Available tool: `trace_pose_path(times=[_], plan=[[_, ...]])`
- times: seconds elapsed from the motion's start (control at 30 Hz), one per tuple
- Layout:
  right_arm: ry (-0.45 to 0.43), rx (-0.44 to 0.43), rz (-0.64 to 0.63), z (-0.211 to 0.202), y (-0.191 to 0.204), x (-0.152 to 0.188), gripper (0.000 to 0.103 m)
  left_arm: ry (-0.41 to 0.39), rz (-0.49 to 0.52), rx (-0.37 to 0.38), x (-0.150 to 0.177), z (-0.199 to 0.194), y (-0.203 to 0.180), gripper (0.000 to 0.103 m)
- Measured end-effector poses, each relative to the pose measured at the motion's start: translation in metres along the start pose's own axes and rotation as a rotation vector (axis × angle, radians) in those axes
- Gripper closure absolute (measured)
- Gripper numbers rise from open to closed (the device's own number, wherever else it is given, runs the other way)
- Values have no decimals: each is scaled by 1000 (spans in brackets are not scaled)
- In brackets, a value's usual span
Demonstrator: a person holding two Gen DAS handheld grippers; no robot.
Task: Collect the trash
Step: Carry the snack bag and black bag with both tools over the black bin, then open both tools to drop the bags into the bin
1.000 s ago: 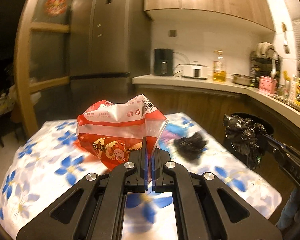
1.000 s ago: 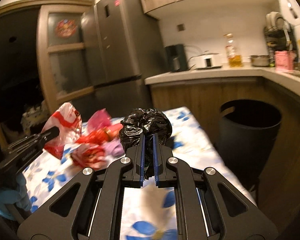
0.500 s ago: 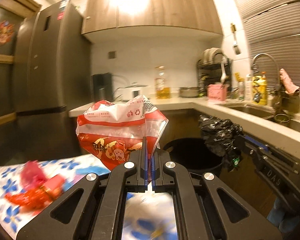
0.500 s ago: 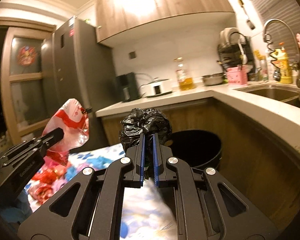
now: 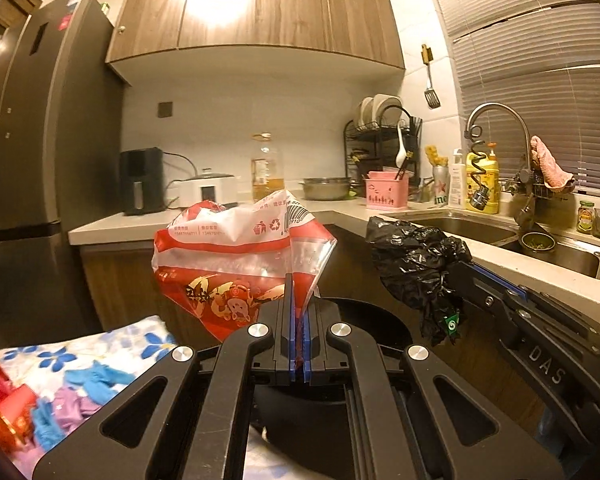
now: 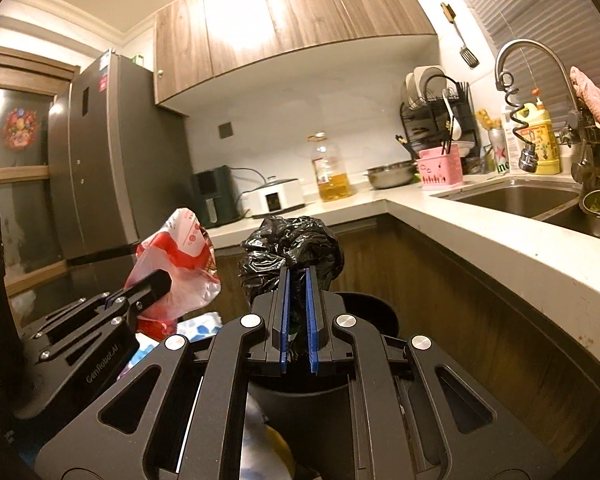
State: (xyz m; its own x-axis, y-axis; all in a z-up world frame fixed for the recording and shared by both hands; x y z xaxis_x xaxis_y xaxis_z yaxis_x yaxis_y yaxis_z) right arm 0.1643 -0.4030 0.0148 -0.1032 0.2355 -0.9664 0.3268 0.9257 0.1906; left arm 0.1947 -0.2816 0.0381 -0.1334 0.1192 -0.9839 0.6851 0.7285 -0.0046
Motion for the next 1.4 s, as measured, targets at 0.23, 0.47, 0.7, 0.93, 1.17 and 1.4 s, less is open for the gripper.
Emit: trace_pose_path(times=[0.23,0.47,0.7,0.93,1.17,1.4], plan=[[28,10,-21,26,-2,4,95,24,-30,86,7,29,8,100],[52,11,-37,46,-1,9,94,60,-45,116,18,54,19,100],[62,14,-39,61,0,11,93,88,-53,139,26,71,22,99],[95,15,-39,74,-2,15,84,88,-89,113,34,75,37,41],[102,39,-30,71,-7,17,58,88,-179,15,37,63,63,19],[122,45,-40,52,-5,21,34,141,-215,-117,44,37,69,9]])
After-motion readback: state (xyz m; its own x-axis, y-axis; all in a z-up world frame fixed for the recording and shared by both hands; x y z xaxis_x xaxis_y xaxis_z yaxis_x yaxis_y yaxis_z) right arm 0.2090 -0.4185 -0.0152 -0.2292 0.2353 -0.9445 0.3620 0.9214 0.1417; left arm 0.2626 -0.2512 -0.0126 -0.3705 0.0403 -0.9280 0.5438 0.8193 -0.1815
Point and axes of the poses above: each gripper's, at about its wrist camera, not at the fingertips, and z roughly the way its jaws point, y to its left, x to its underside, the point moved 1 cm from there along z, roughly the way its jaws point, and after that the axes turned 15 degrees about x, right-handed, at the moved point
